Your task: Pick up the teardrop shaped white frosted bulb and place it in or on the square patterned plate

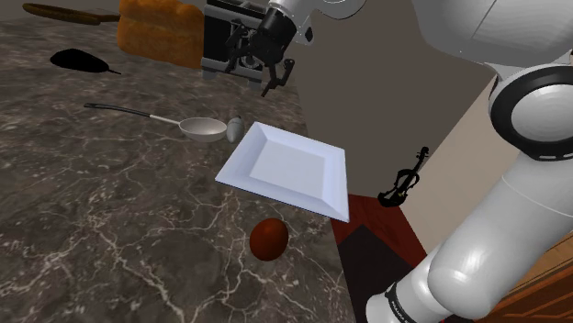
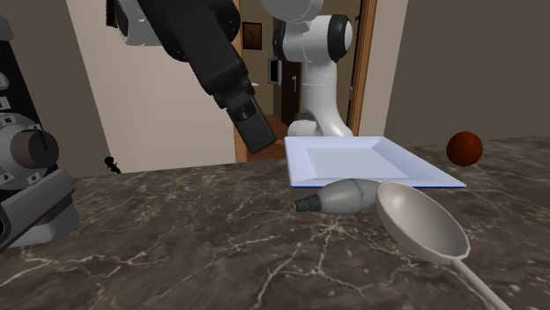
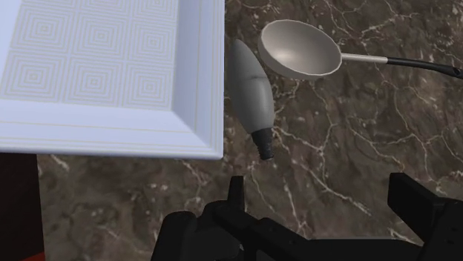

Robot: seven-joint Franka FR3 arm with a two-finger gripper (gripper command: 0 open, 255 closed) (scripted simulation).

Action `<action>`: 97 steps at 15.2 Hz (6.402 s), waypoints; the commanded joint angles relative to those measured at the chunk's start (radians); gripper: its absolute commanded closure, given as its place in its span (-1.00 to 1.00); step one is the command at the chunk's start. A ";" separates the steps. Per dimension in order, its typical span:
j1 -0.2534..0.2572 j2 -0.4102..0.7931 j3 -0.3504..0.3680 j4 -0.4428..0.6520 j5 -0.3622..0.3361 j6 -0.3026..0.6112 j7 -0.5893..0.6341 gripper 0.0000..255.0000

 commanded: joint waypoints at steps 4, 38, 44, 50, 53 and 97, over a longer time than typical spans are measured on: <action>0.000 0.000 0.000 0.000 0.000 0.000 0.000 1.00; 0.078 -0.117 0.069 -0.236 -0.068 0.082 0.073 1.00; 0.078 -0.118 0.069 -0.223 -0.068 0.069 0.079 1.00; 0.076 -0.106 0.067 -0.131 -0.073 -0.003 0.114 1.00; 0.076 -0.096 0.066 -0.080 -0.075 -0.040 0.132 1.00; 0.029 -0.556 0.035 -0.585 -0.064 -0.014 0.029 -1.00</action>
